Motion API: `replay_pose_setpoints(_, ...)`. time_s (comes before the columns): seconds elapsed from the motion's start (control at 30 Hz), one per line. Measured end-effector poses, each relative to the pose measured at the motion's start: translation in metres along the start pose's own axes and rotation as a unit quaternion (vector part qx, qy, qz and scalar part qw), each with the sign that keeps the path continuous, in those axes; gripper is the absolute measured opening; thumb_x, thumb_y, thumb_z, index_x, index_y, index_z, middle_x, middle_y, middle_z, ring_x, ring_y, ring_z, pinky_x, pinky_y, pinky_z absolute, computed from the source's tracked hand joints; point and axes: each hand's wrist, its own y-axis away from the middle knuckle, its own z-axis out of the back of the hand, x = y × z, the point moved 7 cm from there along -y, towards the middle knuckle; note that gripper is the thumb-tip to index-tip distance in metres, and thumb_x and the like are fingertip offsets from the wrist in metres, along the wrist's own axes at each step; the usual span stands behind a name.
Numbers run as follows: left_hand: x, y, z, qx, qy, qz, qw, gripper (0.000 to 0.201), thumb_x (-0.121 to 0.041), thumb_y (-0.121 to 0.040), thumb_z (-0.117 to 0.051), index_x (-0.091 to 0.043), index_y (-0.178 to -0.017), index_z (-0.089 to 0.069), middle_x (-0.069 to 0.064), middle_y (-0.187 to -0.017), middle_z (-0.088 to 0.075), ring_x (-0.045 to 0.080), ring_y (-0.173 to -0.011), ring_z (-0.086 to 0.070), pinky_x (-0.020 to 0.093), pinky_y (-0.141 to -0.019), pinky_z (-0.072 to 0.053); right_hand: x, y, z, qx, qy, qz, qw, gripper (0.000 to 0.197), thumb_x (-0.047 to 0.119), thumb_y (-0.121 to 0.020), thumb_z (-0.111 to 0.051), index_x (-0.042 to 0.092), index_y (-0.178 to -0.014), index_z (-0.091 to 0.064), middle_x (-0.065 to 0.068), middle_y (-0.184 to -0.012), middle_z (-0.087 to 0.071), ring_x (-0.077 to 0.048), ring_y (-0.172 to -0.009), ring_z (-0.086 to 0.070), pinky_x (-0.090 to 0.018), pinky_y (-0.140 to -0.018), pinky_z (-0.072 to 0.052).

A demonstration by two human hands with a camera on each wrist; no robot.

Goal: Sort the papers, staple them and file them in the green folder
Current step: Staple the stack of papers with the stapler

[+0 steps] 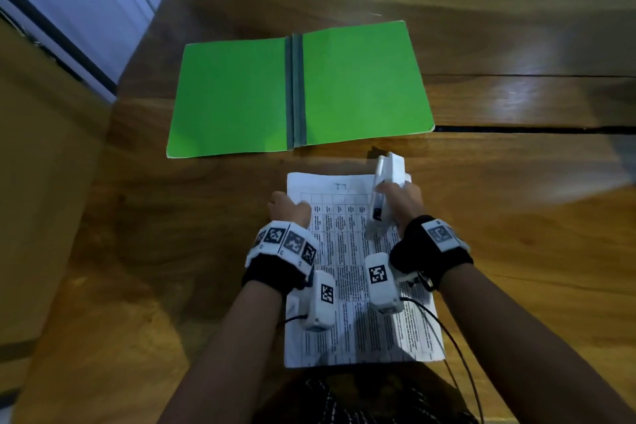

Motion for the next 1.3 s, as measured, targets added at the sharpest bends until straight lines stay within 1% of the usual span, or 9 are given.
replay_pose_setpoints(0.2, -0.004, -0.017, 0.009, 0.060, 0.161, 0.001, 0.985, 0.037, -0.011, -0.088, -0.060, 0.004, -0.121, -0.055, 0.022, -0.123, -0.061, 0.033, -0.104, -0.060, 0.049, -0.100, -0.046, 0.002, 0.001, -0.001, -0.016, 0.026, 0.015, 0.999, 0.046, 0.013, -0.080, -0.055, -0.005, -0.122, -0.047, -0.020, -0.108, -0.060, -0.037, -0.104, -0.061, -0.045, -0.087, -0.054)
replay_pose_setpoints(0.33, -0.008, -0.016, 0.013, 0.077, 0.248, -0.016, 0.966, 0.035, -0.002, -0.086, -0.060, 0.005, -0.120, -0.057, 0.017, -0.101, -0.063, 0.031, -0.090, -0.061, 0.050, -0.092, -0.051, 0.005, -0.003, 0.001, -0.033, 0.041, 0.035, 0.998, 0.042, 0.015, -0.082, -0.055, -0.007, -0.118, -0.051, -0.016, -0.098, -0.058, -0.031, -0.090, -0.060, -0.037, -0.079, -0.053)
replay_pose_setpoints(0.5, -0.016, -0.020, 0.018, 0.057, 0.197, -0.091, 0.974, 0.010, 0.000, -0.085, -0.060, -0.004, -0.092, -0.065, 0.003, -0.069, -0.062, 0.017, -0.057, -0.058, 0.020, -0.051, -0.050, 0.006, -0.002, -0.002, -0.024, 0.036, 0.030, 0.999, 0.040, 0.020, -0.085, -0.054, -0.003, -0.118, -0.048, -0.016, -0.103, -0.060, -0.033, -0.093, -0.061, -0.045, -0.088, -0.054)
replay_pose_setpoints(0.67, -0.015, -0.026, 0.015, 0.071, 0.201, -0.140, 0.967, 0.035, 0.007, -0.081, -0.061, -0.017, -0.057, -0.056, -0.014, -0.038, -0.061, -0.004, -0.040, -0.055, 0.012, -0.045, -0.046, 0.038, 0.004, -0.018, -0.036, -0.079, 0.096, 0.992, 0.040, 0.026, -0.082, -0.056, 0.000, -0.112, -0.049, -0.014, -0.105, -0.059, -0.033, -0.100, -0.059, -0.043, -0.083, -0.053)
replay_pose_setpoints(0.77, -0.015, -0.025, 0.015, 0.063, 0.208, -0.168, 0.962, 0.038, 0.009, -0.079, -0.062, -0.018, -0.054, -0.054, -0.010, -0.049, -0.059, -0.009, -0.038, -0.052, 0.006, -0.043, -0.045, 0.069, 0.014, -0.035, -0.031, -0.194, 0.161, 0.967, 0.033, 0.023, -0.077, -0.052, 0.008, -0.105, -0.045, -0.001, -0.087, -0.054, -0.017, -0.084, -0.056, -0.026, -0.064, -0.050)
replay_pose_setpoints(0.83, -0.014, -0.025, 0.014, 0.057, 0.215, -0.180, 0.958, 0.037, 0.008, -0.078, -0.064, -0.018, -0.055, -0.053, -0.004, -0.058, -0.056, 0.001, -0.050, -0.053, 0.013, -0.050, -0.045, 0.083, 0.017, -0.043, -0.045, -0.202, 0.206, 0.956, 0.043, 0.022, -0.074, -0.050, 0.005, -0.112, -0.045, 0.003, -0.088, -0.053, -0.014, -0.084, -0.055, -0.021, -0.066, -0.050)
replay_pose_setpoints(1.03, -0.015, -0.026, 0.012, 0.081, 0.245, -0.199, 0.945, 0.035, 0.002, -0.075, -0.070, -0.019, -0.053, -0.052, -0.020, -0.041, -0.060, -0.010, -0.039, -0.051, 0.006, -0.044, -0.044, 0.078, 0.012, -0.068, -0.031, -0.100, 0.253, 0.962, 0.045, 0.016, -0.087, -0.049, -0.001, -0.127, -0.039, -0.005, -0.103, -0.051, -0.006, -0.081, -0.053, -0.014, -0.062, -0.044)
replay_pose_setpoints(1.13, -0.017, -0.023, 0.012, 0.089, 0.255, -0.206, 0.941, 0.033, 0.002, -0.076, -0.069, -0.017, -0.054, -0.053, -0.008, -0.052, -0.060, 0.000, -0.046, -0.053, 0.013, -0.048, -0.046, 0.073, 0.010, -0.074, -0.028, -0.094, 0.257, 0.962, 0.053, 0.025, -0.074, -0.045, -0.002, -0.120, -0.045, -0.003, -0.095, -0.052, -0.003, -0.077, -0.052, -0.017, -0.062, -0.046)
replay_pose_setpoints(1.3, -0.015, -0.024, 0.008, 0.088, 0.268, -0.196, 0.939, 0.036, 0.001, -0.074, -0.071, -0.017, -0.053, -0.049, 0.000, -0.058, -0.055, 0.004, -0.050, -0.052, 0.017, -0.049, -0.046, 0.074, 0.006, -0.088, -0.015, -0.070, 0.256, 0.964, 0.024, 0.024, -0.072, -0.044, 0.008, -0.090, -0.048, 0.005, -0.077, -0.051, -0.007, -0.070, -0.051, -0.022, -0.060, -0.047)
